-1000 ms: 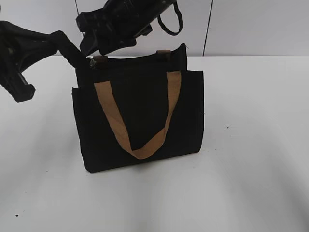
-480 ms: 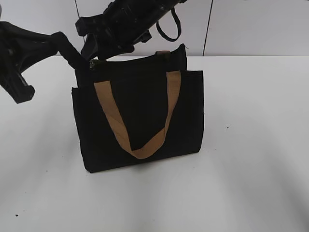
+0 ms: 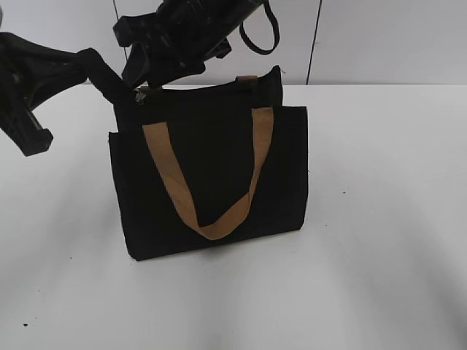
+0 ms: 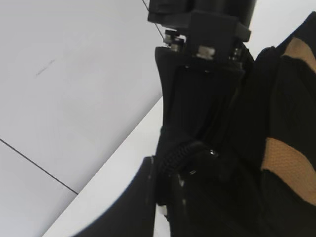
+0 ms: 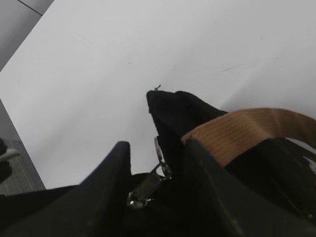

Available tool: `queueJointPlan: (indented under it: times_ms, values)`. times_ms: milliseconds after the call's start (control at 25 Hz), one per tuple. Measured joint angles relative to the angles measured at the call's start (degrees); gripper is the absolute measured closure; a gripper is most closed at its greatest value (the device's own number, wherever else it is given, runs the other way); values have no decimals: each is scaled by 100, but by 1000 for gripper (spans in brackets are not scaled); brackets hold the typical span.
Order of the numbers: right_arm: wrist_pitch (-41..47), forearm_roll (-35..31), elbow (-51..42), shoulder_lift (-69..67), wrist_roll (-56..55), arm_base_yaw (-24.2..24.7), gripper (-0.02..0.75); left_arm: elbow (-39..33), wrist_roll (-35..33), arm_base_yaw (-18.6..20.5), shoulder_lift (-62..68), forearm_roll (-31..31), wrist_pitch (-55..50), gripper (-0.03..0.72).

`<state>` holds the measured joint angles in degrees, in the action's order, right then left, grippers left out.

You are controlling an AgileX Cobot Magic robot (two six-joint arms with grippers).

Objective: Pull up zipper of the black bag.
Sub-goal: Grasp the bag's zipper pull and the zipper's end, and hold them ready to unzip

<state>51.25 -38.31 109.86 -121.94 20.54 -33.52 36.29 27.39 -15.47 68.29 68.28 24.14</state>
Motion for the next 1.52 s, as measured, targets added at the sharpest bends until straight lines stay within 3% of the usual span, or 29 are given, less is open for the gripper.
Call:
queueJointPlan:
  times_ms: [480, 1520]
  values:
    - [-40, -67, 0, 27, -321, 0, 507, 0, 0, 0, 0, 0, 53, 656]
    - [-99, -299, 0, -171, -460, 0, 508, 0, 0, 0, 0, 5, 93, 656]
